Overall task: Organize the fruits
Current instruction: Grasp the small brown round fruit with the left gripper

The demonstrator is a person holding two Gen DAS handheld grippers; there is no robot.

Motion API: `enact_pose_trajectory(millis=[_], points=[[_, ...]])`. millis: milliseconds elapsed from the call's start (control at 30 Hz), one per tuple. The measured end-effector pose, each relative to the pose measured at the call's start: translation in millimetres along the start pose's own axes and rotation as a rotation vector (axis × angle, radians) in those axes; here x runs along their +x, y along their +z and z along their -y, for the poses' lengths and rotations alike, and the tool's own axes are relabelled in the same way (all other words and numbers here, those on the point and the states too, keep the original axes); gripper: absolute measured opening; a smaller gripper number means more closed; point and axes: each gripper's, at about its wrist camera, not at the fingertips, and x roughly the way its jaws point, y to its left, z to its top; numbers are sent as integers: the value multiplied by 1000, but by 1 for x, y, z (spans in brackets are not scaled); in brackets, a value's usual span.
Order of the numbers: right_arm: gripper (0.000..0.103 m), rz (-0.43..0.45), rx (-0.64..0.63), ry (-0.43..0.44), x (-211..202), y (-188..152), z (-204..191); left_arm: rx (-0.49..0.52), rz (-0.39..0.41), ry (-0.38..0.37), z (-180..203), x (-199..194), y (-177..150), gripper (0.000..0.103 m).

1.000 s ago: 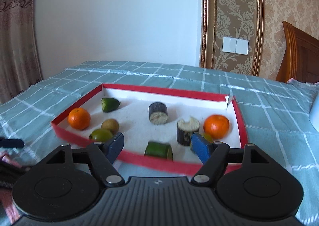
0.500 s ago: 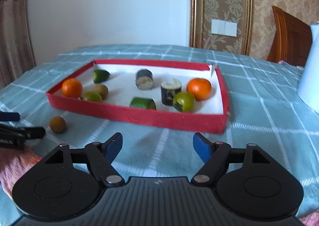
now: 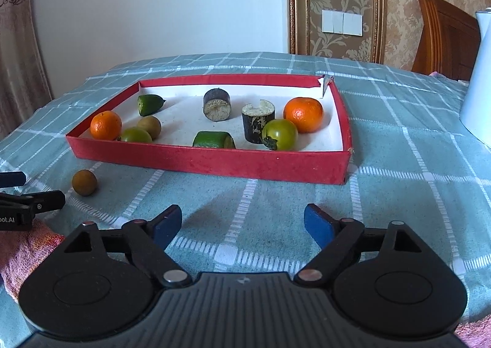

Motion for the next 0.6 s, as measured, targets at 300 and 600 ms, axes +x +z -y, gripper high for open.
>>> enact_pose_trajectory(millis=[300, 600], points=[[92, -12, -26, -14, 2, 0, -5, -78, 23, -42, 15, -1, 13, 103], [93, -15, -34, -19, 3, 0, -6, 30, 15, -25, 38, 11, 18, 84]])
